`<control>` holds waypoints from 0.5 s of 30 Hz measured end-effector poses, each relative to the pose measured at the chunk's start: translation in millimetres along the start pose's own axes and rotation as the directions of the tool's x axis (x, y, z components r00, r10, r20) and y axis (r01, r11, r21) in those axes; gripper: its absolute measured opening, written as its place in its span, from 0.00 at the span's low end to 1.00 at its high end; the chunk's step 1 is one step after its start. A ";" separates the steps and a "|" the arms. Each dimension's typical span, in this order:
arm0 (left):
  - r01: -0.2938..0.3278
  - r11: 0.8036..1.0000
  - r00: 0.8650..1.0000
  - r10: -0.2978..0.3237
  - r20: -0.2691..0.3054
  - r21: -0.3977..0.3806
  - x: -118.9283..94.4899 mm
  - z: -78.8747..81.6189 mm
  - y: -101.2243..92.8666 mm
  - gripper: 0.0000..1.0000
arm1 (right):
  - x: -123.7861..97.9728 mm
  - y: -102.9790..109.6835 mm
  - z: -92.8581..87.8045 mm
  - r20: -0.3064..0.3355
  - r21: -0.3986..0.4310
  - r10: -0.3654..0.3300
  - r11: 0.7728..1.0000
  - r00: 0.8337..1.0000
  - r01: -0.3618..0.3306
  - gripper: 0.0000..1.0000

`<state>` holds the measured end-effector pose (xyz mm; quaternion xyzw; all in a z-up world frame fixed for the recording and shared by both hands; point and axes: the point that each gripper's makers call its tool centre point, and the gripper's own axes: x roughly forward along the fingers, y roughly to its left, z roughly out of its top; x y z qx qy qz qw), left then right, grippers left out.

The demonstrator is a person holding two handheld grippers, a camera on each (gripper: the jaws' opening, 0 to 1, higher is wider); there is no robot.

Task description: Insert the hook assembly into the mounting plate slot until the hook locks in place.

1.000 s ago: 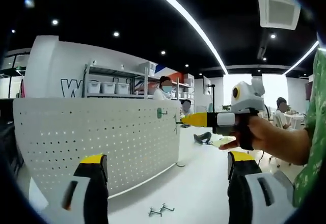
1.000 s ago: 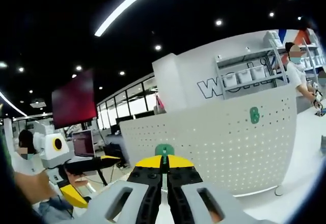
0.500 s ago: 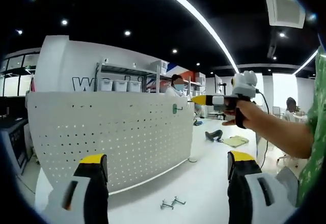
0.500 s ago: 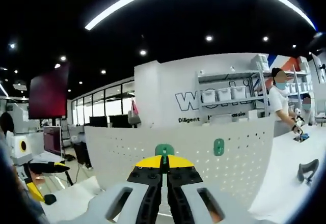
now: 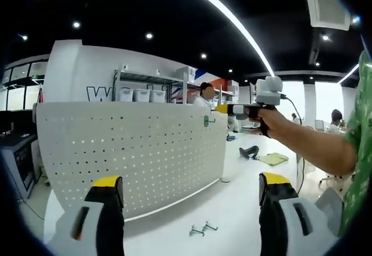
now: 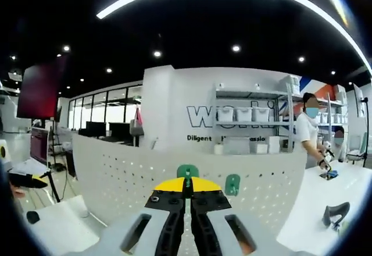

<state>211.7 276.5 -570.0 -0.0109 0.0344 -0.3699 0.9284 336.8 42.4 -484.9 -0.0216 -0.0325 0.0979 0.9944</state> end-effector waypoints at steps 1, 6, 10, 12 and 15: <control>0.000 1.000 1.000 0.000 -0.001 0.000 -0.1 -0.2 0.3 0.99 | 2.3 -1.9 -0.2 0.001 0.004 -0.002 1.000 1.000 0.002 0.00; -0.009 1.000 1.000 0.009 -0.008 -0.006 0.1 -3.1 4.6 0.99 | 14.6 -11.3 -0.5 0.003 0.007 -0.029 1.000 1.000 0.029 0.00; -0.011 1.000 1.000 0.011 -0.014 -0.004 1.3 -4.6 6.5 0.99 | 23.9 -13.5 -4.5 -0.006 0.008 -0.032 0.999 0.999 0.032 0.00; -0.012 1.000 1.000 0.012 -0.016 -0.004 2.0 -5.1 7.6 0.99 | 28.1 -14.9 -5.5 -0.006 0.007 -0.036 0.999 0.999 0.036 0.00; -0.013 1.000 1.000 0.013 -0.020 -0.004 2.8 -6.2 9.6 0.99 | 33.7 -17.6 -7.3 -0.006 0.010 -0.044 0.999 0.999 0.044 0.00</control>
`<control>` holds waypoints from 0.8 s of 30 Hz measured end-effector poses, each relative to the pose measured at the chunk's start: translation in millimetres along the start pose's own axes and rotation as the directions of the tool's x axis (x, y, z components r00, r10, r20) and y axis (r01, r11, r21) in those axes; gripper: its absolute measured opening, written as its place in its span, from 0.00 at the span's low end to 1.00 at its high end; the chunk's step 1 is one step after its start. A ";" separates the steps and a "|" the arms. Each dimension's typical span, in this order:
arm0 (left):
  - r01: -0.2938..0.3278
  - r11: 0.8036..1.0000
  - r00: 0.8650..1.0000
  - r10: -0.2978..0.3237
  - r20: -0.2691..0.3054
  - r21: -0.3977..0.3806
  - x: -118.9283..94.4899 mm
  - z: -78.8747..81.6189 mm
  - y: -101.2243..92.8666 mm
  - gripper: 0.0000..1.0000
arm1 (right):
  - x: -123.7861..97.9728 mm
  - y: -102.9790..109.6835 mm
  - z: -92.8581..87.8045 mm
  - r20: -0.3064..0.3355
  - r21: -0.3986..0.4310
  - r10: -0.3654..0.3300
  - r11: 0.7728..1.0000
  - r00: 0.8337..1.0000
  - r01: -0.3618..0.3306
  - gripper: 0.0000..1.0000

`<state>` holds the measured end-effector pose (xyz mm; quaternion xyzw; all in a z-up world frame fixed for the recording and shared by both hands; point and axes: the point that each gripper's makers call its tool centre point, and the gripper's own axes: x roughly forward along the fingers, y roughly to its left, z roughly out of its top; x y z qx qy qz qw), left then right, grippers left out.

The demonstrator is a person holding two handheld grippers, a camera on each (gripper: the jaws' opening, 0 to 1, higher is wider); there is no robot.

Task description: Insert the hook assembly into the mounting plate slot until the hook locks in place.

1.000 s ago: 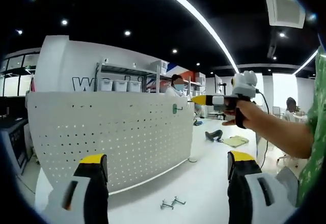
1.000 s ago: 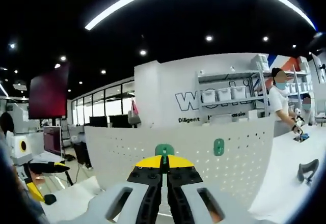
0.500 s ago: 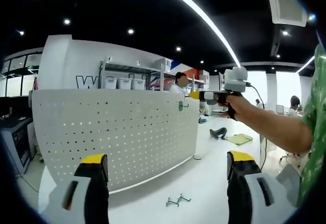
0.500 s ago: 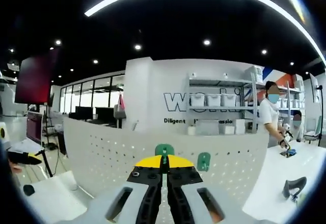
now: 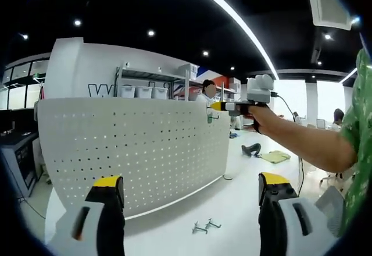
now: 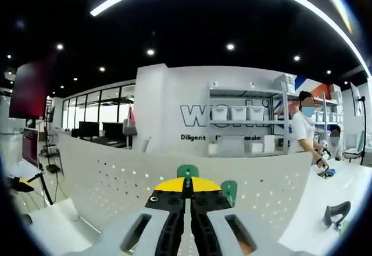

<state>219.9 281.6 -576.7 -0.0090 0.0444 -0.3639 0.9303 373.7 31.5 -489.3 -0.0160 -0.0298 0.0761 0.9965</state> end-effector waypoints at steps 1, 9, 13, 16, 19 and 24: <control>0.000 1.000 1.000 0.000 -0.002 -0.002 0.3 -0.6 0.8 0.98 | 1.7 -0.7 -0.8 0.000 0.002 -0.001 1.000 1.000 0.001 0.00; -0.004 1.000 1.000 0.004 -0.015 -0.007 2.0 -5.6 5.7 0.97 | 12.7 -7.9 -9.4 -0.007 0.035 -0.014 0.999 1.000 0.014 0.00; -0.006 1.000 1.000 0.006 -0.019 -0.011 2.6 -7.8 8.0 0.97 | 16.3 -8.5 -10.4 -0.006 0.059 -0.010 0.998 1.000 0.011 0.00; -0.009 1.000 1.000 0.008 -0.021 -0.012 3.5 -8.4 9.4 0.97 | 20.2 -7.9 -12.4 -0.008 0.054 -0.012 0.998 1.000 0.012 0.00; -0.009 1.000 1.000 0.009 -0.021 -0.011 4.1 -8.5 10.0 0.97 | 21.9 -8.6 -14.3 -0.011 0.054 -0.014 0.998 1.000 0.014 0.00; -0.013 1.000 1.000 0.013 -0.026 -0.013 3.1 -9.7 11.6 0.96 | 23.7 -9.6 -14.7 -0.011 0.046 -0.019 0.999 1.000 0.019 0.00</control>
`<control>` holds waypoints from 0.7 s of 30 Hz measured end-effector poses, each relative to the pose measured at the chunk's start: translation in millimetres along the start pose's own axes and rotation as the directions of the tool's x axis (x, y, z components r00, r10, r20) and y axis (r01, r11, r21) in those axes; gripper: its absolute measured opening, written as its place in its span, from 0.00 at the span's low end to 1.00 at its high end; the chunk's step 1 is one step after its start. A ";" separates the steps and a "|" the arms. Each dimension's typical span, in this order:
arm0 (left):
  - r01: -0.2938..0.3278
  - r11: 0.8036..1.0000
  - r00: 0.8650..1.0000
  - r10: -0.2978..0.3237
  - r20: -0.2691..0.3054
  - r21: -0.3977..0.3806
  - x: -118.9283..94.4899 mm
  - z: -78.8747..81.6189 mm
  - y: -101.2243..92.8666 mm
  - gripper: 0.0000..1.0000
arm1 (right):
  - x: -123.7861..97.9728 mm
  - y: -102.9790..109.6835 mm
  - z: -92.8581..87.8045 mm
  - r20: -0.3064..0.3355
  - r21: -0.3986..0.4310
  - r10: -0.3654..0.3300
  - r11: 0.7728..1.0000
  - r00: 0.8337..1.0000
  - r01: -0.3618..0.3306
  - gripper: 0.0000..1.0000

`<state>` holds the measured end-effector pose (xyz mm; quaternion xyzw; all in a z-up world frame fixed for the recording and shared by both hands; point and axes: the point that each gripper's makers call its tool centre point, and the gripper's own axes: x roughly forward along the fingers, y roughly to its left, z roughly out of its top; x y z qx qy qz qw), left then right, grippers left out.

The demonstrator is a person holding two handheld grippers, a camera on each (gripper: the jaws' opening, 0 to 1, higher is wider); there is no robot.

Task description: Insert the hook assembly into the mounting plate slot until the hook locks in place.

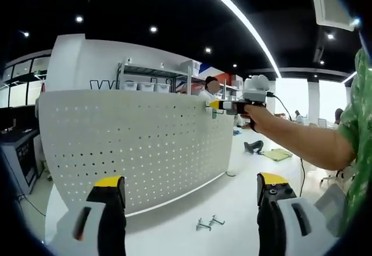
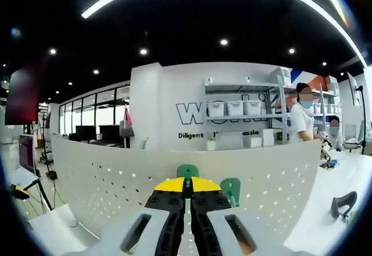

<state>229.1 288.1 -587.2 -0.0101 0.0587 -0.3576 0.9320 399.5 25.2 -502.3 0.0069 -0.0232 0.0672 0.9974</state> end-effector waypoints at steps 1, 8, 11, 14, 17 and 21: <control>-0.001 1.000 1.000 0.001 -0.001 0.000 -0.2 -0.1 0.2 0.96 | 0.2 0.0 -0.2 0.000 -0.001 0.000 1.000 1.000 0.000 0.00; 0.004 1.000 1.000 -0.004 -0.003 0.001 1.1 -1.3 -0.3 0.95 | 0.9 2.1 -2.2 -0.004 -0.014 0.003 1.000 1.000 -0.003 0.00; 0.005 1.000 1.000 -0.005 -0.006 0.001 1.3 -2.2 -0.2 0.95 | 0.1 1.7 -3.1 -0.005 -0.015 0.002 1.000 1.000 -0.002 0.00; 0.007 1.000 1.000 -0.007 -0.006 0.000 1.4 -2.3 -0.6 0.95 | 0.1 1.2 -5.5 -0.008 -0.012 0.001 1.000 1.000 -0.001 0.00; 0.007 1.000 1.000 -0.007 -0.008 0.001 1.4 -2.9 0.1 0.95 | 0.4 2.7 -9.2 -0.013 -0.019 0.002 1.000 1.000 -0.002 0.00; 0.006 1.000 1.000 -0.006 -0.009 0.001 0.3 -3.3 1.0 0.94 | 0.6 2.4 -11.3 -0.013 -0.022 0.001 1.000 1.000 -0.001 0.00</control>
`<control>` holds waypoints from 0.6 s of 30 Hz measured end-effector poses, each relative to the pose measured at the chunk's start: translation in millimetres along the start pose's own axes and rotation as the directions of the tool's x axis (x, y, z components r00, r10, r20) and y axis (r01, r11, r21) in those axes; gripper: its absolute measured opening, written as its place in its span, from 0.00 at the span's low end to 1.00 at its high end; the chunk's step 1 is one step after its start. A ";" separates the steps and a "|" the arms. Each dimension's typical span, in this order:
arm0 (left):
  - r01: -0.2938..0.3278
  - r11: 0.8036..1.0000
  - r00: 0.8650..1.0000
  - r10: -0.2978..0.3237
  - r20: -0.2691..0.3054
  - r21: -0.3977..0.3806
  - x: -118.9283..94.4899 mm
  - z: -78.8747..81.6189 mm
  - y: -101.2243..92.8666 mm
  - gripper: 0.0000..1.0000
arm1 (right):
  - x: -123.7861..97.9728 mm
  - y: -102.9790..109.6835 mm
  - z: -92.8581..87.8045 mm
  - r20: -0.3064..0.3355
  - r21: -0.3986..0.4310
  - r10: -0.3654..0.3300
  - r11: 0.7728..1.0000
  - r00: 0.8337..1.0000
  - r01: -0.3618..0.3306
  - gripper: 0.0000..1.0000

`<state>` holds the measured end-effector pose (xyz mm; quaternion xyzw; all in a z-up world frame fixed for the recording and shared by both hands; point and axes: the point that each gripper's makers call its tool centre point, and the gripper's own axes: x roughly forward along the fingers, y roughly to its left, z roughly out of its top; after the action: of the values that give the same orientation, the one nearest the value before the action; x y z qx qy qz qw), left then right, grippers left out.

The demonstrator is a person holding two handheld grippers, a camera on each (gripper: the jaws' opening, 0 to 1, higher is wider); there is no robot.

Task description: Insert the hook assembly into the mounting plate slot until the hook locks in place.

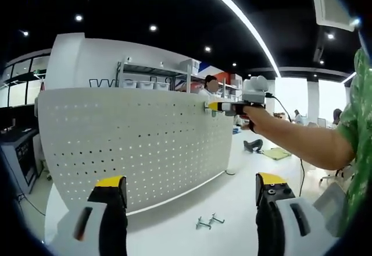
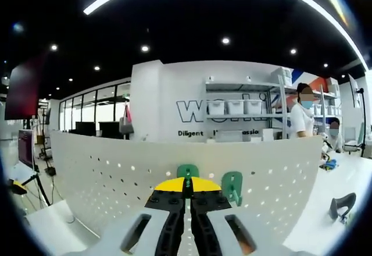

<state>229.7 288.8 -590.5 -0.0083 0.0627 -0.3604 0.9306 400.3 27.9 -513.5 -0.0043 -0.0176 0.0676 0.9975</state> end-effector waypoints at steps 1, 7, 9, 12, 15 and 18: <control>0.000 1.000 1.000 0.000 0.000 -0.001 -0.2 0.1 0.3 0.94 | -0.3 0.0 0.2 0.003 0.000 -0.001 1.000 1.000 0.001 0.00; 0.002 1.000 1.000 -0.002 0.000 0.001 0.0 0.5 0.7 0.93 | -0.2 -0.7 0.5 0.023 -0.007 -0.004 1.000 1.000 0.004 0.00; 0.004 1.000 1.000 -0.004 0.001 0.000 0.3 0.6 0.3 0.93 | -0.2 -0.9 0.2 0.029 -0.013 -0.005 1.000 1.000 0.005 0.00; 0.006 1.000 1.000 -0.006 -0.002 0.003 0.3 -0.2 0.1 0.93 | 0.1 -1.1 0.2 0.036 -0.020 -0.004 1.000 0.999 0.005 0.00; 0.005 1.000 1.000 -0.005 -0.002 0.001 0.1 -0.6 0.1 0.92 | 0.5 -1.3 0.0 0.043 -0.024 -0.003 1.000 0.999 0.004 0.00; 0.005 1.000 1.000 -0.005 -0.004 0.003 -0.1 -1.1 0.6 0.92 | 0.7 -1.1 0.0 0.054 -0.030 -0.004 1.000 0.999 0.006 0.00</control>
<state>229.9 289.3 -591.6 -0.0061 0.0642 -0.3629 0.9296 401.0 26.9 -513.5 -0.0177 -0.0453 0.0649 0.9967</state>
